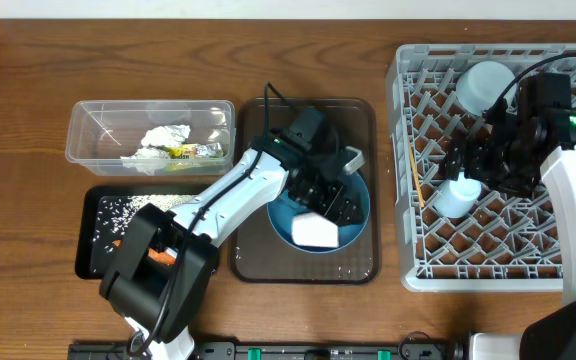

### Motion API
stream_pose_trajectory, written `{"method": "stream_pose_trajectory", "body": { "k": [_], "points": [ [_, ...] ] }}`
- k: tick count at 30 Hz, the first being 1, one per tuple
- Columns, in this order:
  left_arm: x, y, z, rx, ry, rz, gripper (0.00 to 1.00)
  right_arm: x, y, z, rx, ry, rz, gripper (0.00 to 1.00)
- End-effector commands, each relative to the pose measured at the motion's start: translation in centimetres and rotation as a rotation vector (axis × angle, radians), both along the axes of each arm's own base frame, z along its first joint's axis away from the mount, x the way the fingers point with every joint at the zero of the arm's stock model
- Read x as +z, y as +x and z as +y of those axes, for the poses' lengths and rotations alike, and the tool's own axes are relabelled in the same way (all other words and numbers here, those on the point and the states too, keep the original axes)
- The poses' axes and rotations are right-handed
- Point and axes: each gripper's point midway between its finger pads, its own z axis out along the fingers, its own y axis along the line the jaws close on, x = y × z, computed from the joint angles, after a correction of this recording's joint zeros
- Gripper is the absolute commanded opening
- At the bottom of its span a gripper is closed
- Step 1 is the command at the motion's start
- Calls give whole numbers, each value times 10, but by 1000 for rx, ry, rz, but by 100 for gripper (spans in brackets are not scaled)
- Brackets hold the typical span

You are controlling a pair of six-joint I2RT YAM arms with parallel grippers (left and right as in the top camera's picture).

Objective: Sort waste into correct bins and load items into the dishwasher rack

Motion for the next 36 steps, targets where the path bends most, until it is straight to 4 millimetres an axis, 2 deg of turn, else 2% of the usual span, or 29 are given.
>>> {"method": "stream_pose_trajectory", "body": {
  "k": [1, 7, 19, 26, 36],
  "points": [
    [-22, 2, 23, 28, 155, -16, 84, 5, 4, -3, -3, 7, -19, 99],
    [-36, 1, 53, 49, 328, -30, 84, 5, 4, -3, -3, 7, -19, 99],
    [-46, 29, 101, 260, 616, -143, 84, 5, 4, -3, -3, 7, -19, 99],
    [-20, 50, 118, 325, 677, -289, 85, 5, 4, -3, -3, 7, -19, 99],
    [39, 60, 129, 410, 632, -451, 84, 5, 4, -3, -3, 7, -19, 99]
  ]
}}
